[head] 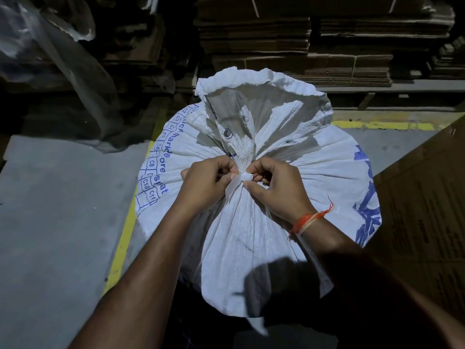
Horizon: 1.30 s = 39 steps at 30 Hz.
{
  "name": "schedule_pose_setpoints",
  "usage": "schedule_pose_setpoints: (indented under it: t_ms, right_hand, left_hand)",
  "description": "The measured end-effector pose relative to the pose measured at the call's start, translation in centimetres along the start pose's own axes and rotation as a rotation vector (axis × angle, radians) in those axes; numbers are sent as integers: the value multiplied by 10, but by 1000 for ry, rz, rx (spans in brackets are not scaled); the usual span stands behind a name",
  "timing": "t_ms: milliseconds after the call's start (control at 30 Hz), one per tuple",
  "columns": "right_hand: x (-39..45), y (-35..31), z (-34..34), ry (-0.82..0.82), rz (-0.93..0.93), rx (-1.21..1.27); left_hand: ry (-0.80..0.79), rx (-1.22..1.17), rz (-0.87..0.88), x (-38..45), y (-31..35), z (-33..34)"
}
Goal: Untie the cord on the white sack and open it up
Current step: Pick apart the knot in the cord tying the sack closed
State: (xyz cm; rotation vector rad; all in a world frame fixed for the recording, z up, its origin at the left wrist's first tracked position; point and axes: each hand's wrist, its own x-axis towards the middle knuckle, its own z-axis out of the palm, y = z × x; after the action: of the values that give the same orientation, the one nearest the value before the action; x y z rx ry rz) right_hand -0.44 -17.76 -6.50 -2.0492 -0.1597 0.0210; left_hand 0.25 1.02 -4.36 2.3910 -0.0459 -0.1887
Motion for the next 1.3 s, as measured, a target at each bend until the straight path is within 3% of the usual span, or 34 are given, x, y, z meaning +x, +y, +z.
schedule_pose_setpoints:
  t_ms: [800,1167,1300]
  right_hand:
    - [-2,5,6,27,14,-62]
    - [-6,-4,-7,-38,-17,-43]
    - [-7,-4,-2,19,-21,-56]
  left_hand:
    - [34,56,-35,1,3,14]
    - [20,-59,-56,1,-2,12]
    - [33,-40,-61,-1,2,11]
